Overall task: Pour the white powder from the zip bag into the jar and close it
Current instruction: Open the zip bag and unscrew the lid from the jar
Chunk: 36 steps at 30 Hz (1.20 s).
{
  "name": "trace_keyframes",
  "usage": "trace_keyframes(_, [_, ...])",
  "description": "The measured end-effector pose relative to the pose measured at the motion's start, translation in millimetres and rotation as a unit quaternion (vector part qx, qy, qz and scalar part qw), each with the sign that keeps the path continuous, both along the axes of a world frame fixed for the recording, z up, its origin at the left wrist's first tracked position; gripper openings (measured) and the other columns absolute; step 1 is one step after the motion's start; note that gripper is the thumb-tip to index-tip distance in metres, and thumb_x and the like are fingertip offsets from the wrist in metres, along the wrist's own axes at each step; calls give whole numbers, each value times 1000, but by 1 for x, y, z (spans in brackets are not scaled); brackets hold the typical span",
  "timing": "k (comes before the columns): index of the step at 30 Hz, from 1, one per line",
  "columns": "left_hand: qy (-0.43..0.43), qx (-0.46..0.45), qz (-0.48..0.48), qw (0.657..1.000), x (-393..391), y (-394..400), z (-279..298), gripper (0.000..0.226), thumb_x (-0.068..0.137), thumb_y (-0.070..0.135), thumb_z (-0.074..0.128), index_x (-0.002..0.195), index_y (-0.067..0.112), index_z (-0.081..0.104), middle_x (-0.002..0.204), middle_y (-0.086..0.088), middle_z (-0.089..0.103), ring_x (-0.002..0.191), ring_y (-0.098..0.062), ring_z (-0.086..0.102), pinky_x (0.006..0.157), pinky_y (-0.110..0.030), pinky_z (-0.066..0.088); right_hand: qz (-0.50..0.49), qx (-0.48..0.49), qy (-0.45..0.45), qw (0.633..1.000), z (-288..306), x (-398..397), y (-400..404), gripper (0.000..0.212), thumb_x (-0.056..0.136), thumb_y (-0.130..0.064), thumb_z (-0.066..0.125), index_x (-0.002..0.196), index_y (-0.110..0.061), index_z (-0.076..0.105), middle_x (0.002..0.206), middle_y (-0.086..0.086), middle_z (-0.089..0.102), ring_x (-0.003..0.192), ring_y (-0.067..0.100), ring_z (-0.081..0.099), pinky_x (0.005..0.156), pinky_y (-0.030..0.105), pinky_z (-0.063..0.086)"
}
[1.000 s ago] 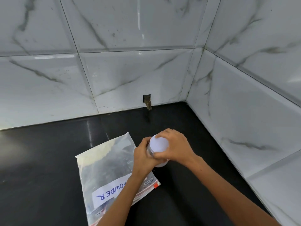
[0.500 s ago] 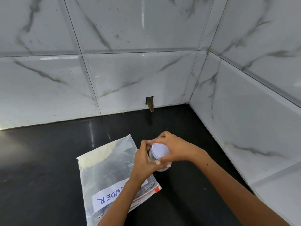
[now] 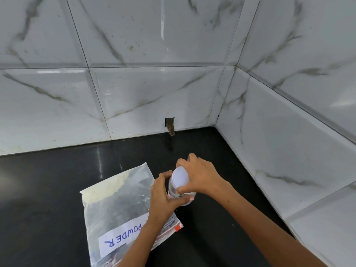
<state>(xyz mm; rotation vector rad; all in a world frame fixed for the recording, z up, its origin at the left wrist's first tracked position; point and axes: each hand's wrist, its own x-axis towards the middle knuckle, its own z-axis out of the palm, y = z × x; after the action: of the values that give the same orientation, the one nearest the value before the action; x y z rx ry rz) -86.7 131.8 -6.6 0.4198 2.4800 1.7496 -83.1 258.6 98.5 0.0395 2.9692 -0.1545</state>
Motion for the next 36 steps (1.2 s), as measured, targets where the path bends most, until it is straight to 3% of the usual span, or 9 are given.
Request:
trace_keyframes(4, [20,-12,-1,1000,2,-2,1,63,52,49,80,103,43,42,104,28,48,96,-3,54,74,-9,39,37,-86,44,995,8,9,8,62,60,-45,76,113,-30,47,116,0,43,103,20,48,77,28,44])
trace_keyframes(9, [30,2,3,1000,7,-4,6,62,54,52,80,102,48,42,103,27,52,95,-1,57,77,-12,44,61,-137,76,986,19,19,14,75,65,-42,73,132,-39,41,126,-2,42,114,15,38,95,33,41])
trace_keyframes(13, [38,8,-3,999,12,-5,9,64,54,58,79,107,43,45,106,22,56,98,-1,58,82,-19,50,-32,-216,192,957,2,52,20,69,59,-48,74,121,-33,46,119,-6,49,106,13,49,87,36,50])
trace_keyframes(19, [32,-48,-37,998,13,-11,10,82,60,43,85,127,23,43,126,3,55,114,-12,53,96,-34,48,-171,-321,304,880,-73,126,25,62,68,-38,79,120,-32,46,122,-9,48,112,4,50,88,18,47])
trace_keyframes(22, [15,-92,-41,995,16,-21,14,99,58,44,86,139,18,35,140,-4,46,125,-19,45,105,-39,39,-186,-312,286,887,-100,147,17,50,66,-43,78,104,-30,48,123,-8,47,115,-1,46,90,7,37])
trace_keyframes(24, [44,-142,-50,988,19,-35,17,89,61,47,83,134,17,42,140,-6,46,126,-22,43,105,-40,37,-201,-316,258,891,-114,154,11,52,64,-42,80,99,-26,45,121,-8,47,114,1,47,86,4,37])
trace_keyframes(27, [93,-240,-75,963,23,-64,22,64,66,47,80,118,19,58,132,-5,50,121,-22,44,101,-35,36,-213,-298,205,907,-122,159,3,66,61,-41,82,110,-22,43,120,-8,46,112,10,50,83,14,42])
trace_keyframes(30, [81,-310,-108,941,29,-94,27,49,67,43,81,108,23,64,125,0,50,117,-18,42,97,-30,34,-186,-235,218,929,-117,157,-8,77,62,-47,81,123,-19,44,132,-2,45,119,12,46,96,28,41])
trace_keyframes(36, [102,-434,-181,877,49,-127,33,48,67,42,80,109,27,63,116,7,49,107,-13,43,82,-21,35,-40,-216,212,952,-94,128,-57,36,79,-44,65,108,-25,57,124,-9,51,109,-1,48,83,19,48])
